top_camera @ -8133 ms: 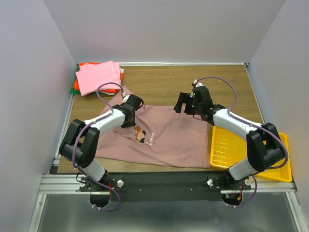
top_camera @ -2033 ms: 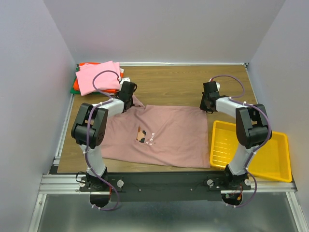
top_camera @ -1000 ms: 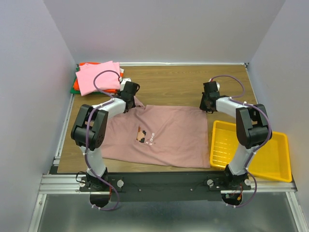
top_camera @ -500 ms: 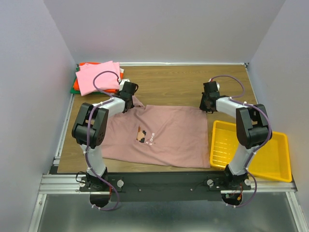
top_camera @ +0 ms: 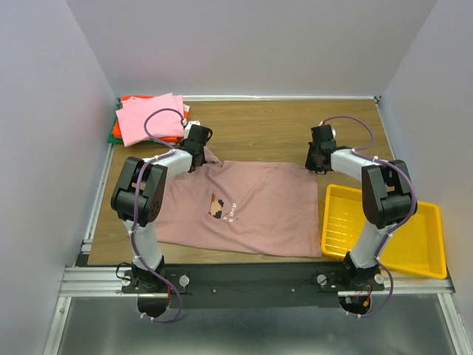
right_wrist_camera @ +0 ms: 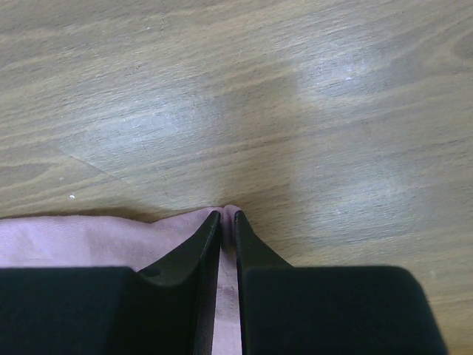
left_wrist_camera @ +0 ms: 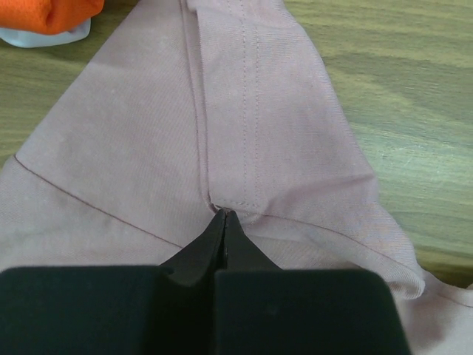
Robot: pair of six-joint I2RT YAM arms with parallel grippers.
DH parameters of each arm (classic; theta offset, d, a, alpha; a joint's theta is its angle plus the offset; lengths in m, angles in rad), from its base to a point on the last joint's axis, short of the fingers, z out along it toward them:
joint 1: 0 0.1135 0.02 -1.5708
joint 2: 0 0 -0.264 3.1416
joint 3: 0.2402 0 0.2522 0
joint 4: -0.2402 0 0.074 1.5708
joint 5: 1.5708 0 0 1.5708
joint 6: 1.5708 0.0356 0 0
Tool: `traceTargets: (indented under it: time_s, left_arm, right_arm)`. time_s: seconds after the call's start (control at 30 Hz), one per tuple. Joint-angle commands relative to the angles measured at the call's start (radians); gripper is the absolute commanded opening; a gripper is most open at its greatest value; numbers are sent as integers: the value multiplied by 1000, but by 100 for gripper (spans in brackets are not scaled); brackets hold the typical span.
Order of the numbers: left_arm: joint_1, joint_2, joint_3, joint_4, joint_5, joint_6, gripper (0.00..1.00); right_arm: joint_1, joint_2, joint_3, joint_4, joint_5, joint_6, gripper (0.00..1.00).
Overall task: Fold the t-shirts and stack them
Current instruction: Fold the tshirt
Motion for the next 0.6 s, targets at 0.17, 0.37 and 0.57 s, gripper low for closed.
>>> traceTargets:
  time_s: [0.17,0.37,0.57]
  left_arm:
    - [3,-72,5,6,9,-17,0]
    - [0,-174,-33,9,27,-37,0]
    - [-2,-250,-87,12,35,-38,0]
  right_arm:
    - [-4,-45,-22,-33,-22,-13,8]
    - [-6,-122,-39,-33,-64,-12,0]
    - [-4,-192,-88,-41,-95,1,0]
